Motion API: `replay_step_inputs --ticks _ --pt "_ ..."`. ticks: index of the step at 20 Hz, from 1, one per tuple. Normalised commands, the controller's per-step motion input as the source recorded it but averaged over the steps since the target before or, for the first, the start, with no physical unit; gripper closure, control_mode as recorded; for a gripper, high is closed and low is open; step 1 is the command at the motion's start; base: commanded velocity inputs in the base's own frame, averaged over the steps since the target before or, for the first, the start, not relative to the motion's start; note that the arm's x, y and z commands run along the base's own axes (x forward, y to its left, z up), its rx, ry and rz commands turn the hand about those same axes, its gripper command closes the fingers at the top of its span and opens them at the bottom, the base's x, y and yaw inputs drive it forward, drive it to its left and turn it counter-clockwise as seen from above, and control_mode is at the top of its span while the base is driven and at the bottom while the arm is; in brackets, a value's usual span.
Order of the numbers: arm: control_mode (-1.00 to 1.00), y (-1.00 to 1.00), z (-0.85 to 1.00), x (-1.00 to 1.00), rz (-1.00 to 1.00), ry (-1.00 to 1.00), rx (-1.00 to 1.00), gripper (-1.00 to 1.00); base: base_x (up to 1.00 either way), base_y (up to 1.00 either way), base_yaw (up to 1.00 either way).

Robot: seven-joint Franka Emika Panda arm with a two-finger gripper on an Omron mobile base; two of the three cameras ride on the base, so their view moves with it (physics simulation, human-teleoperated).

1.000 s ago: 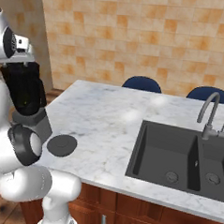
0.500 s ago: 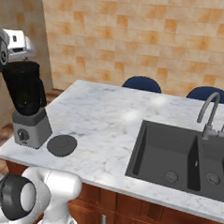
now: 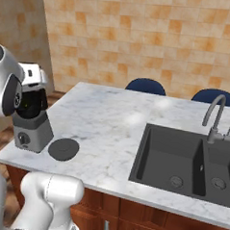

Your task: Grab the garlic and lime from the fridge, place them in the blender, close the lid, and turn on the blender to create a marinade.

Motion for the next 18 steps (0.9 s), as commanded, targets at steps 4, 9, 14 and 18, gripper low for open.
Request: replay_step_inputs --ticks 4,9,14,18 --pt "-1.0 -0.04 -0.86 0.0 0.01 0.23 0.0 -1.0 0.0 0.0 0.0" --pt "-1.0 0.0 -0.89 0.0 0.0 0.23 -0.05 -1.0 0.0 0.0 0.0" --pt "-1.0 -0.03 -0.86 0.0 0.0 0.23 -0.07 -1.0 0.0 0.0 0.0" --pt "-1.0 -0.08 -0.79 0.06 0.0 0.2 -0.07 -1.0 0.0 0.0 0.0"
